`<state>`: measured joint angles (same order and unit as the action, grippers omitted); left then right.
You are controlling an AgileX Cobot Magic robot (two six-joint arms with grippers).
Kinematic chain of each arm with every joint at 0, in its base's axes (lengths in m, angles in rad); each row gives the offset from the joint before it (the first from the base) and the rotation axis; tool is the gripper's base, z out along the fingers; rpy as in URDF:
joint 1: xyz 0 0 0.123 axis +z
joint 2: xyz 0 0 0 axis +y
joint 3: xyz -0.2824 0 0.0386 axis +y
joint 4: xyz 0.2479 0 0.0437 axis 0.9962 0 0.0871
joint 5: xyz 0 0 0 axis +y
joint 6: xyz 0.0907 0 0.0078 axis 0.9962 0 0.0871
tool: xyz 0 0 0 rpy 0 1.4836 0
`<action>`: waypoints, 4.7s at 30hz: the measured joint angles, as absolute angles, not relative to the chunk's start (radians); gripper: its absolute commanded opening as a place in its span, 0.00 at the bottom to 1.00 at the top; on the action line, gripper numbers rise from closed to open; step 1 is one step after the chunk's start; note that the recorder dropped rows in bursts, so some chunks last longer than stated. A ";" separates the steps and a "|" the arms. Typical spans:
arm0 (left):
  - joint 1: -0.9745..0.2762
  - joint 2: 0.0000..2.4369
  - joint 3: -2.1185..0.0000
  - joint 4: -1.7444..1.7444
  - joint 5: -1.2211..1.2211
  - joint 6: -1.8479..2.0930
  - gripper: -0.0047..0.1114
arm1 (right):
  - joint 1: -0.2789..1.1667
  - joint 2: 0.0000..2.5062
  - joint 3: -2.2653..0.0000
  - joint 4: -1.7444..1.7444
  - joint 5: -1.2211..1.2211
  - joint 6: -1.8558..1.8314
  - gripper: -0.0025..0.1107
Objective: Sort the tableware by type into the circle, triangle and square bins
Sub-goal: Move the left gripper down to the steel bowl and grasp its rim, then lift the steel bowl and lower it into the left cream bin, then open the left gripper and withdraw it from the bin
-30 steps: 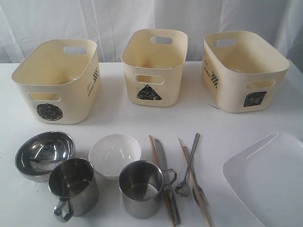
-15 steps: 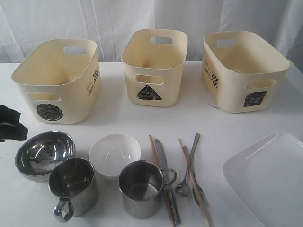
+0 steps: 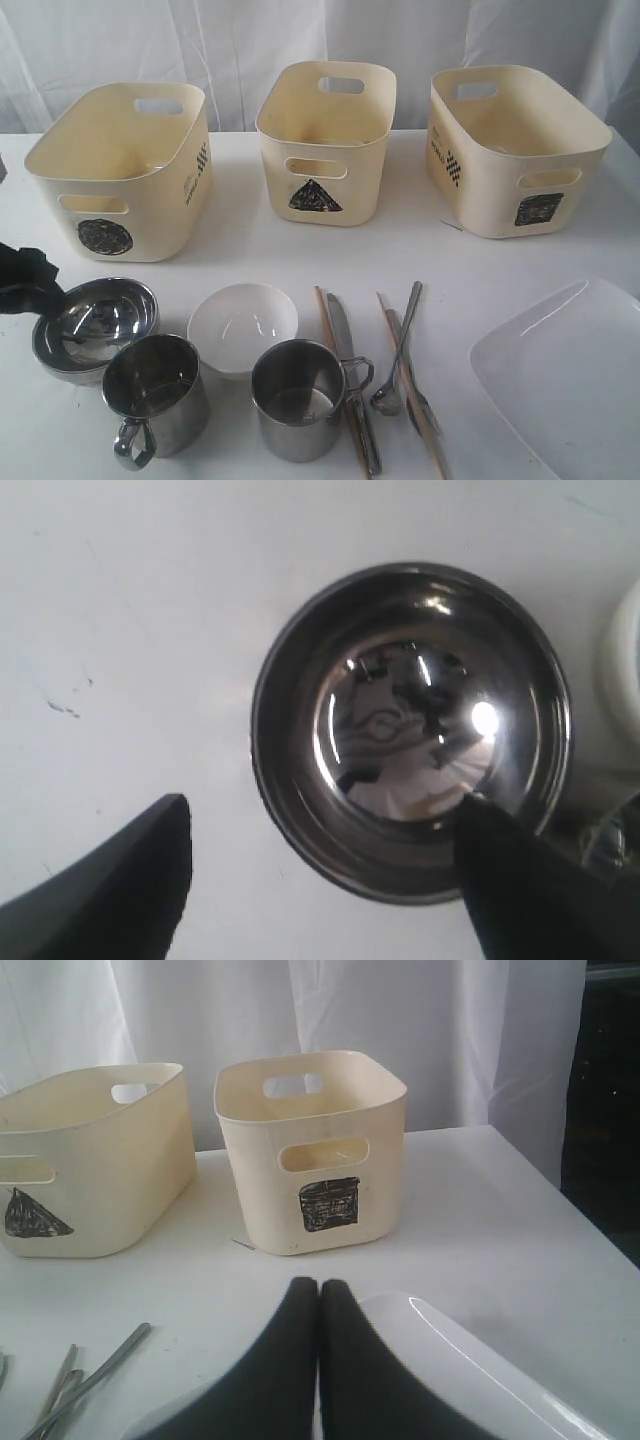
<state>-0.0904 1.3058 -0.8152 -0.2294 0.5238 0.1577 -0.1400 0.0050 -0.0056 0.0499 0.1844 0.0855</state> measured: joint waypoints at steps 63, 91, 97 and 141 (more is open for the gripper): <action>-0.083 1.383 -0.838 -0.188 0.402 0.131 0.04 | -0.140 0.005 -0.006 0.050 0.184 0.085 0.02; -0.083 1.848 -1.689 -0.089 0.448 0.131 0.04 | -0.140 0.005 -0.006 0.050 0.184 0.085 0.02; -0.083 1.986 -1.756 -0.089 0.465 0.121 0.04 | -0.140 0.005 -0.006 0.050 0.184 0.085 0.02; -0.083 1.681 -1.680 -0.179 0.782 0.122 0.46 | -0.140 0.005 -0.006 0.050 0.184 0.085 0.02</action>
<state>-0.0832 1.6810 -1.6798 -0.1788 0.7824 0.1215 -0.1400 0.0050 -0.0056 0.0499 0.1844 0.0855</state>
